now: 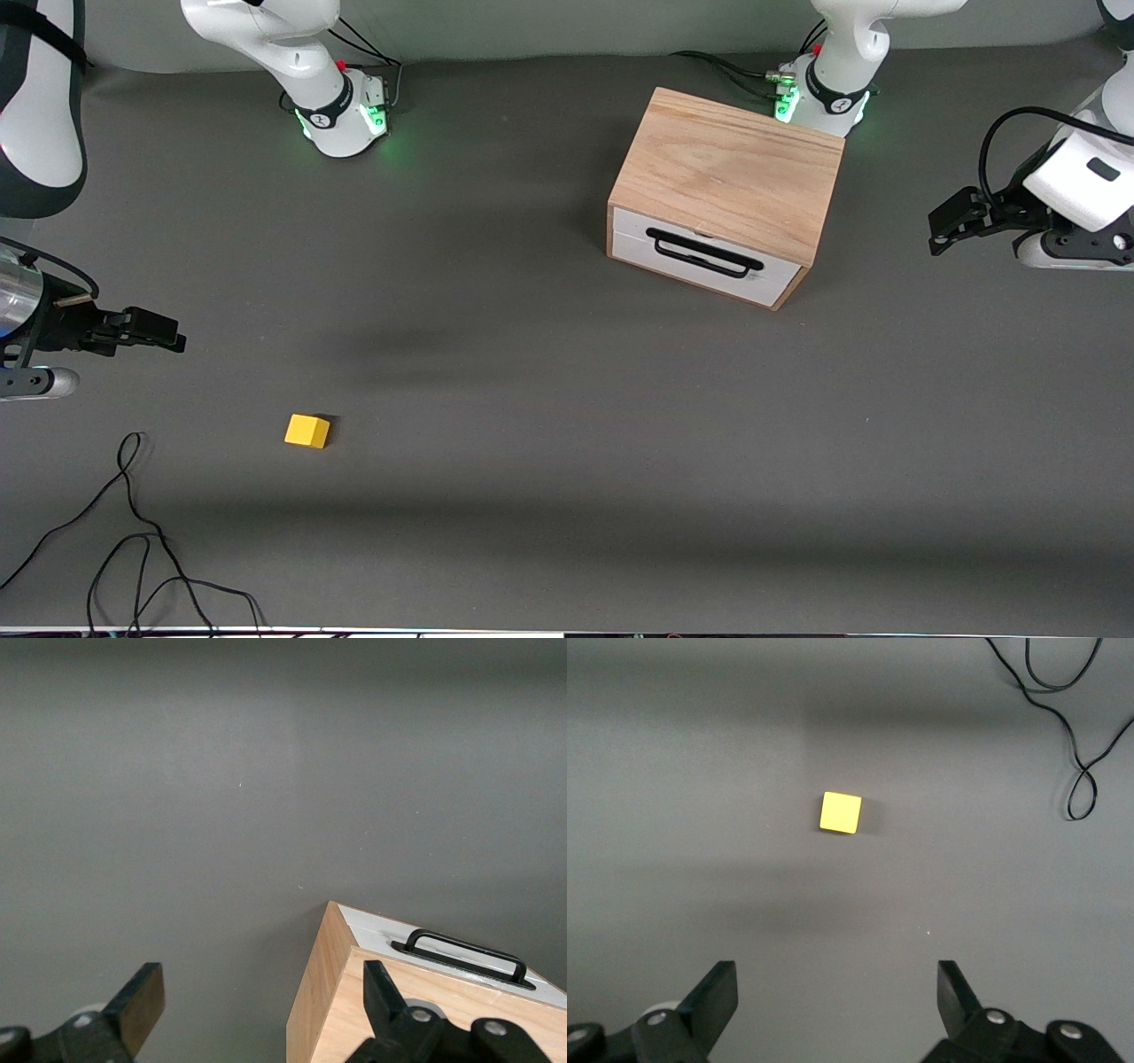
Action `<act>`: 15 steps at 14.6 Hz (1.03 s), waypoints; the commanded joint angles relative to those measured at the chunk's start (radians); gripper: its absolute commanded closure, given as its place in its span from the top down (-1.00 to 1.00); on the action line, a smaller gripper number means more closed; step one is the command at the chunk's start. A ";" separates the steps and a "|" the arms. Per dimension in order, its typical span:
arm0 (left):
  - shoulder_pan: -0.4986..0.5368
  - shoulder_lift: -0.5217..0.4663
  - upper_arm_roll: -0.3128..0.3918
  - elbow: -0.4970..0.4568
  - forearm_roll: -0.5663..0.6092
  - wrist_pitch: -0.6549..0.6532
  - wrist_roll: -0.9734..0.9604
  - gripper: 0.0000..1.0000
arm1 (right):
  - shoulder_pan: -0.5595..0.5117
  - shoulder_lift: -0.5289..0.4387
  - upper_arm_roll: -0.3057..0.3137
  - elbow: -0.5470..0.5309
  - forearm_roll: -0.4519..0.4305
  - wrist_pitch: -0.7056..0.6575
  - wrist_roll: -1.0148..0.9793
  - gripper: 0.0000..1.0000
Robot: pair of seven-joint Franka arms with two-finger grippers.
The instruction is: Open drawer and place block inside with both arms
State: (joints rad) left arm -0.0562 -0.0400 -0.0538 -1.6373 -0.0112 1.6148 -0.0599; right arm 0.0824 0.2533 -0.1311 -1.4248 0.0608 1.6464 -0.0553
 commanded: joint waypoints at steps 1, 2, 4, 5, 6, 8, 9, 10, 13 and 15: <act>0.001 0.012 0.000 0.028 0.010 -0.023 0.008 1.00 | -0.010 -0.011 0.007 -0.002 0.001 -0.010 -0.014 1.00; 0.001 0.011 -0.001 0.027 0.010 -0.026 0.008 1.00 | -0.010 -0.011 0.008 -0.002 0.001 -0.010 -0.017 1.00; -0.010 0.012 -0.001 0.025 0.010 -0.027 -0.001 1.00 | -0.007 -0.011 0.007 0.000 0.001 -0.010 -0.017 1.00; -0.013 0.014 -0.004 0.027 0.005 -0.024 -0.017 1.00 | -0.003 -0.011 0.007 0.000 0.001 -0.010 -0.015 1.00; -0.014 0.015 -0.008 0.027 -0.001 -0.026 -0.061 1.00 | 0.000 -0.012 0.007 -0.002 -0.001 -0.010 -0.015 1.00; -0.033 0.015 -0.037 0.027 -0.004 -0.041 -0.243 1.00 | 0.000 -0.012 0.007 -0.002 -0.018 -0.010 -0.015 1.00; -0.039 0.020 -0.059 0.027 -0.004 -0.044 -0.349 1.00 | 0.000 -0.012 0.008 -0.002 -0.019 -0.010 -0.015 1.00; -0.040 0.031 -0.096 0.027 -0.004 -0.044 -0.462 1.00 | 0.000 -0.014 0.008 -0.003 -0.019 -0.010 -0.017 1.00; -0.045 0.083 -0.199 0.020 -0.004 -0.059 -0.841 1.00 | 0.002 -0.003 0.008 -0.003 -0.019 0.007 -0.020 1.00; -0.059 0.133 -0.231 0.022 -0.003 -0.058 -1.022 1.00 | 0.000 0.027 0.008 -0.012 -0.018 0.074 -0.021 1.00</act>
State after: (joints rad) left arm -0.1000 0.0338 -0.2650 -1.6403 -0.0162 1.5759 -0.9054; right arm 0.0840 0.2572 -0.1255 -1.4279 0.0529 1.6667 -0.0554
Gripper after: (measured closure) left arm 0.000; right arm 0.000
